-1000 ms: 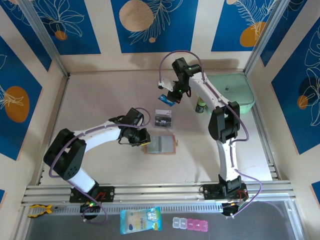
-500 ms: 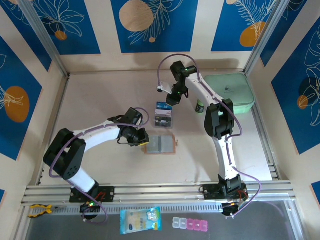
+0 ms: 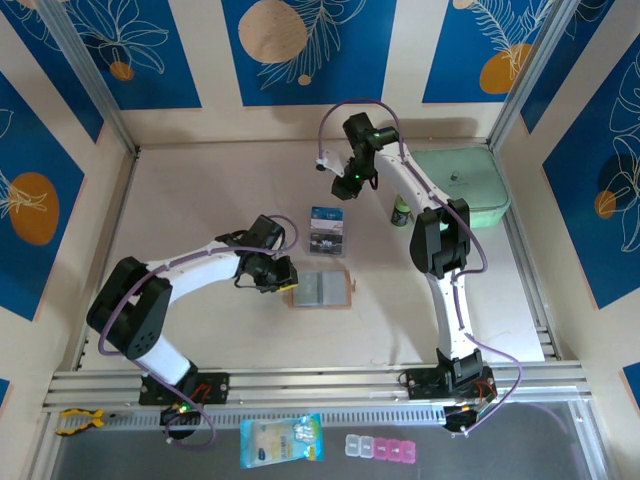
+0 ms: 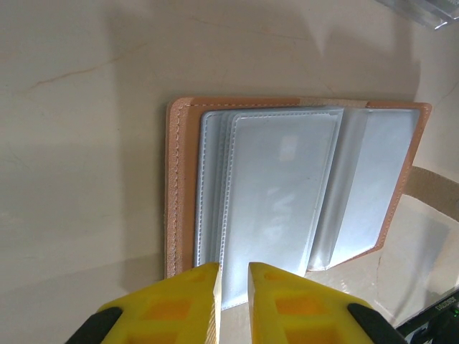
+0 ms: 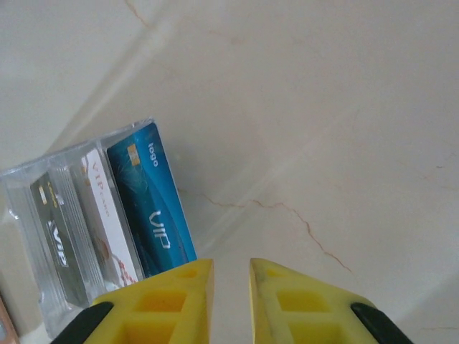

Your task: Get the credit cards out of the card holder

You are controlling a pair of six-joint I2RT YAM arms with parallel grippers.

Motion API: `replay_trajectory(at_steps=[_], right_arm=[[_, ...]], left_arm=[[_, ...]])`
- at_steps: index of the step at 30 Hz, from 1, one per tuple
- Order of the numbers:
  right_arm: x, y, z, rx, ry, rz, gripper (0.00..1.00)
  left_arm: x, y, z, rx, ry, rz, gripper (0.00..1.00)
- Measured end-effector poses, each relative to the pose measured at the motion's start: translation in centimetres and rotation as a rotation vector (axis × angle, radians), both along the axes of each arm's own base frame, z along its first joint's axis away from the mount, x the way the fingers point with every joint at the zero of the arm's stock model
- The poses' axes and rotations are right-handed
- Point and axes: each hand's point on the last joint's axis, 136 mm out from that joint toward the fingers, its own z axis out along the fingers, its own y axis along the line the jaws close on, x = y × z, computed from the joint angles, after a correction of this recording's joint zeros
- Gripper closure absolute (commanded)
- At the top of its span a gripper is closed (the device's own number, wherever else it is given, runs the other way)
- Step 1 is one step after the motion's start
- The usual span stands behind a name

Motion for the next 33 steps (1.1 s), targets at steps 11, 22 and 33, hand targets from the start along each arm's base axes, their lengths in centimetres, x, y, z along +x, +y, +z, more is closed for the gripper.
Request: replay_trajectory(at_steps=[11, 22, 33], right_arm=[[-4.0, 0.7, 0.8, 0.212, 0.177, -0.364, 0.84], [-11.5, 2.1, 1.9, 0.388, 0.346, -0.603, 0.84], [-16.7, 3.3, -1.4, 0.341, 0.519, -0.691, 0.88]], left_arm=[[0.1, 0.1, -0.1, 0.002, -0.001, 0.0, 0.86], [0.0, 0.1, -0.9, 0.012, 0.015, 0.0, 0.9], [-0.2, 0.3, -2.1, 0.033, 0.032, -0.017, 0.94]])
